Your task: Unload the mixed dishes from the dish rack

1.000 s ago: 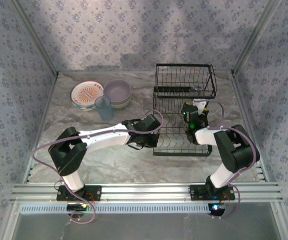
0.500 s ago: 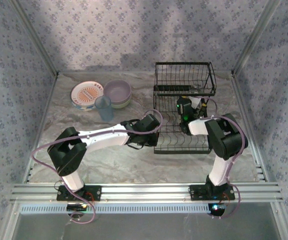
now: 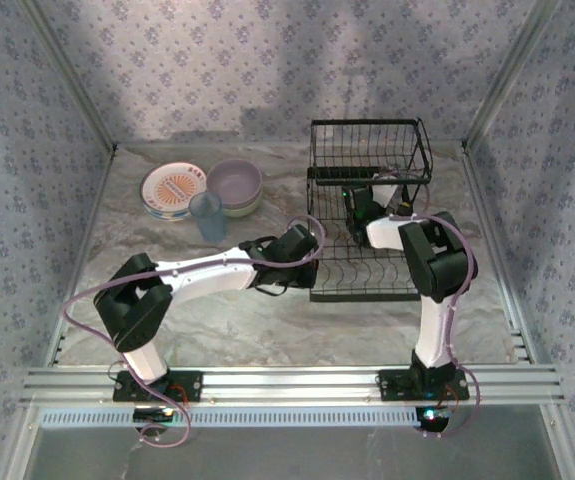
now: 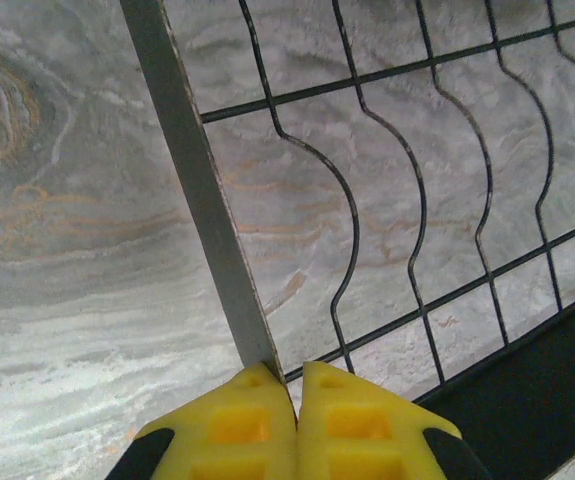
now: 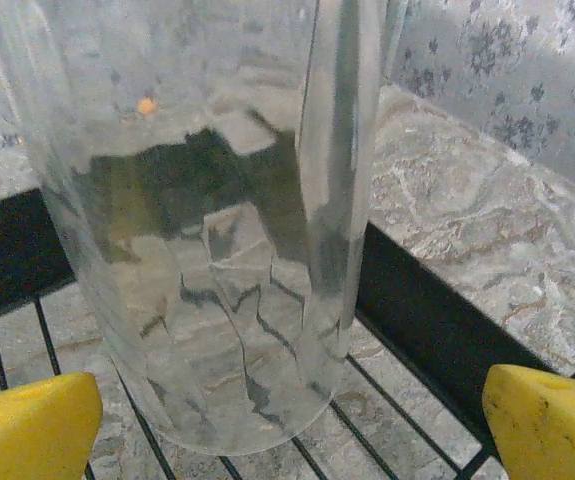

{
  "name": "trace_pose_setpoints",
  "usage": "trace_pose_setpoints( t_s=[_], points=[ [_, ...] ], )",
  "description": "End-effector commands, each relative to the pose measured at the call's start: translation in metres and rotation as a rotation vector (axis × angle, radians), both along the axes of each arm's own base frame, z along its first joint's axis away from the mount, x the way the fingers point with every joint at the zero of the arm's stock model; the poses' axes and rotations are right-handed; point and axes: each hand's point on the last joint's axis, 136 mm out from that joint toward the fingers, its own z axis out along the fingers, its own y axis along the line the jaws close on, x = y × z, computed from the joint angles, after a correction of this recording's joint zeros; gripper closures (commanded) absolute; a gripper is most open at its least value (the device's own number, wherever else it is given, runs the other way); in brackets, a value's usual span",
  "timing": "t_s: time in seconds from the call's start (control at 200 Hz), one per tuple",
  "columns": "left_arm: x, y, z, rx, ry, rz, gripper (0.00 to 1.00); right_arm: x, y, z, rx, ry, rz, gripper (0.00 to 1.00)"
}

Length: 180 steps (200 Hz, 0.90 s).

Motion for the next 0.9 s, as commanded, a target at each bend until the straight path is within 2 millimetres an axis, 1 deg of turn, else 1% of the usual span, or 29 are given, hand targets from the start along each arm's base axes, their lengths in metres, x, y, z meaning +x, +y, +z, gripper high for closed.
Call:
trace_pose_setpoints(
  t_s=[0.0, 0.035, 0.04, 0.05, 0.17, 0.23, 0.275, 0.33, 0.41, 0.505, 0.6, 0.695, 0.8, 0.895],
  points=[
    [-0.053, 0.017, -0.017, 0.080, 0.133, -0.184, 1.00, 0.005, -0.038, 0.009, 0.042, 0.008, -0.140, 0.00],
    [-0.054, 0.018, -0.018, 0.082, 0.134, -0.187, 1.00, 0.003, -0.041, 0.005, 0.036, 0.024, -0.148, 0.00],
    [-0.054, 0.018, -0.018, 0.081, 0.134, -0.187, 1.00, 0.006, -0.040, 0.010, 0.039, 0.012, -0.149, 0.00],
    [-0.054, 0.018, -0.018, 0.081, 0.134, -0.187, 1.00, 0.009, -0.040, 0.015, 0.041, 0.006, -0.151, 0.00],
    [-0.057, 0.020, -0.019, 0.083, 0.137, -0.197, 1.00, 0.012, -0.040, 0.020, 0.035, -0.003, -0.176, 0.00],
    [-0.058, 0.020, -0.019, 0.080, 0.137, -0.201, 1.00, 0.013, -0.042, 0.026, 0.016, -0.020, -0.199, 0.00],
    [-0.058, 0.020, -0.018, 0.075, 0.134, -0.205, 1.00, 0.015, -0.040, 0.031, 0.011, -0.043, -0.199, 0.00],
    [-0.059, 0.020, -0.019, 0.073, 0.137, -0.208, 1.00, 0.019, -0.038, 0.040, -0.056, -0.042, -0.184, 0.00],
    [-0.059, 0.019, -0.018, 0.064, 0.134, -0.217, 1.00, 0.024, -0.035, 0.047, -0.125, -0.042, -0.173, 0.00],
    [-0.059, 0.019, -0.016, 0.055, 0.130, -0.221, 1.00, 0.025, -0.036, 0.046, -0.119, -0.081, -0.166, 0.00],
    [-0.058, 0.019, -0.014, 0.045, 0.126, -0.225, 1.00, 0.030, -0.026, 0.050, -0.150, -0.109, -0.133, 0.01],
    [-0.058, 0.018, -0.012, 0.037, 0.124, -0.232, 1.00, 0.034, -0.017, 0.064, -0.201, -0.185, -0.124, 0.02],
    [-0.058, 0.019, -0.012, 0.037, 0.127, -0.235, 1.00, 0.038, -0.014, 0.070, -0.215, -0.228, -0.122, 0.09],
    [-0.057, 0.019, -0.012, 0.036, 0.129, -0.233, 1.00, 0.040, -0.013, 0.069, -0.215, -0.243, -0.121, 0.15]
  ],
)
